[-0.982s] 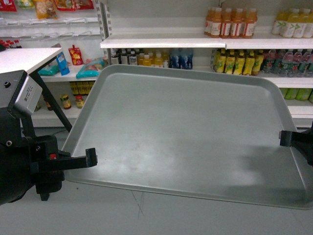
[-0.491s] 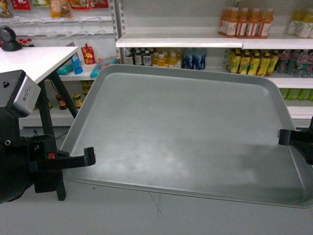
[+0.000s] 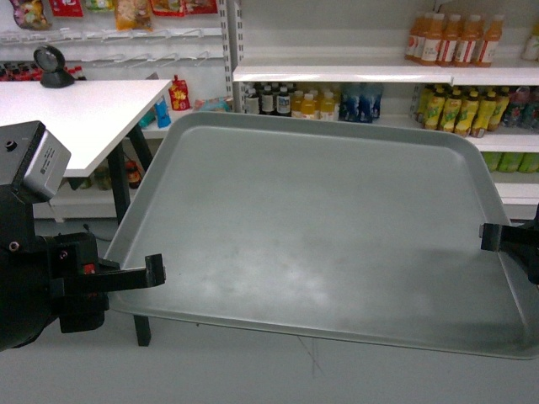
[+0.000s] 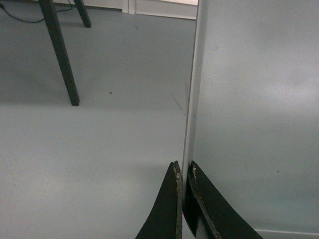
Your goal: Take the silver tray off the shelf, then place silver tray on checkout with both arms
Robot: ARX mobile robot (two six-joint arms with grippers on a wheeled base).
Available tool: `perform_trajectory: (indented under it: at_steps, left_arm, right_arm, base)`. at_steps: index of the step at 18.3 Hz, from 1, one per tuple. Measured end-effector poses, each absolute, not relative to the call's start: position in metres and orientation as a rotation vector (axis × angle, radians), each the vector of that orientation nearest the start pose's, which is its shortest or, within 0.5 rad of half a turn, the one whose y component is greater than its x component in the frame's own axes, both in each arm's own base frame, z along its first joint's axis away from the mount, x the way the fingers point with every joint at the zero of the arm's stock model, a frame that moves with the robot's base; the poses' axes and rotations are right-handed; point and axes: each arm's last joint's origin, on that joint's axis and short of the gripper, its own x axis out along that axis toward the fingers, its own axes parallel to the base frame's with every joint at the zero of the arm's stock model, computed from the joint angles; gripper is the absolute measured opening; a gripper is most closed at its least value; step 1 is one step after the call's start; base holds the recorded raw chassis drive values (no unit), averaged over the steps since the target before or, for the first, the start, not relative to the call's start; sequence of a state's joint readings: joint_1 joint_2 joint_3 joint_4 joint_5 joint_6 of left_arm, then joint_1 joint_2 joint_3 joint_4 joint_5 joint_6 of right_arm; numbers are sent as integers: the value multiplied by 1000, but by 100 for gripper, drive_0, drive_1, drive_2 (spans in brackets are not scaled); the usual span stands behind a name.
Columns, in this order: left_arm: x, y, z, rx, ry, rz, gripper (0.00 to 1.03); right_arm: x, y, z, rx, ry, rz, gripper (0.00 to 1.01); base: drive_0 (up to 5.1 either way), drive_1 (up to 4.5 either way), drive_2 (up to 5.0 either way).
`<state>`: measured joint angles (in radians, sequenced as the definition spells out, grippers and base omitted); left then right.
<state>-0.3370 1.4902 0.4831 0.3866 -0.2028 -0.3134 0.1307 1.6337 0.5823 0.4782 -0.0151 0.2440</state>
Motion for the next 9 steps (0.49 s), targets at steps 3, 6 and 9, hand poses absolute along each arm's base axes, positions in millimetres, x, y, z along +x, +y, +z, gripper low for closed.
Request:
perform_trajectory:
  at_steps: [3,6,9]
  left_arm:
    - [246,-80,136,-139,609,-35,3]
    - [246,-80,136,-138,611,-34,3]
    - [246,-80,136,-138,611,-35,3]
  right_arm:
    - [289,38,131,203,589,70,3]
    - [289,39,132,203,588,71,3]
    - [289,38,131,203,590,70,3]
  base:
    - [-496,250,250]
    - [-503,242,242]
    - [-492,253,253]
